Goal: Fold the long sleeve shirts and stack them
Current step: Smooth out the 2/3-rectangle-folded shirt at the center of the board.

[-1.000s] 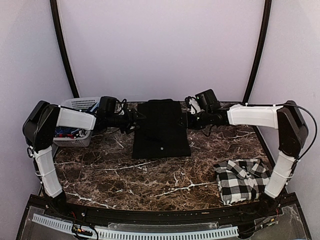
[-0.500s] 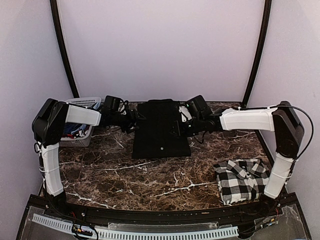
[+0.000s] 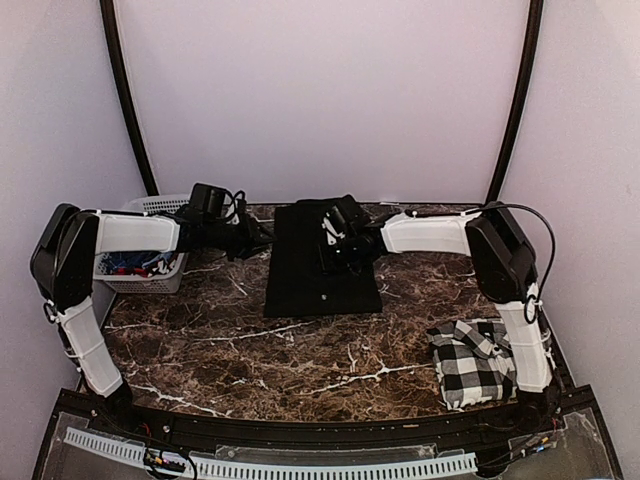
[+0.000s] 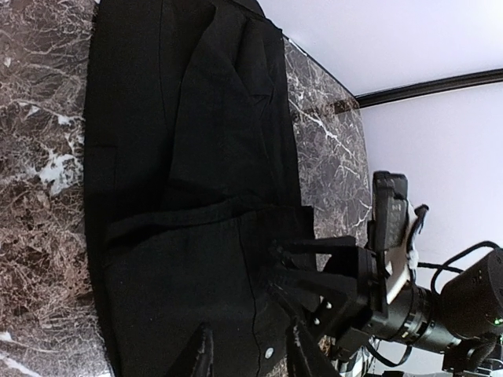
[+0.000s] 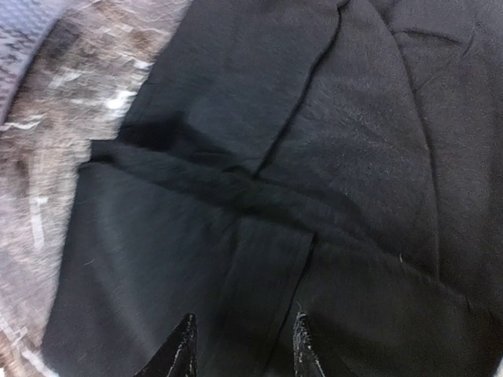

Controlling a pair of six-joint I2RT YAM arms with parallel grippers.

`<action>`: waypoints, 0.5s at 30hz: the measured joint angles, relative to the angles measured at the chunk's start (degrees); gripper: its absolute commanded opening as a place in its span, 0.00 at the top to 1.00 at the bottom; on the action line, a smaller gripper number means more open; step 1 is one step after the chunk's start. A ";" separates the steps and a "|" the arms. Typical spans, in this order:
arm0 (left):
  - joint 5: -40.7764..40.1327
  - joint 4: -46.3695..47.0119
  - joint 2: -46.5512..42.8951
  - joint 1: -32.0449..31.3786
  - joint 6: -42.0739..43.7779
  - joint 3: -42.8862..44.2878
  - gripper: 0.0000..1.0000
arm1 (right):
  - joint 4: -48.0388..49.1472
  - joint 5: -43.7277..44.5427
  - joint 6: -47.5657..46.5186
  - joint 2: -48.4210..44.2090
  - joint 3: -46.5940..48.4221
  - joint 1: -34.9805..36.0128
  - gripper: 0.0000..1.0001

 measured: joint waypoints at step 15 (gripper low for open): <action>-0.72 -0.98 17.22 -3.43 1.46 10.56 0.76 | -4.52 2.27 0.33 3.76 3.61 -1.44 0.58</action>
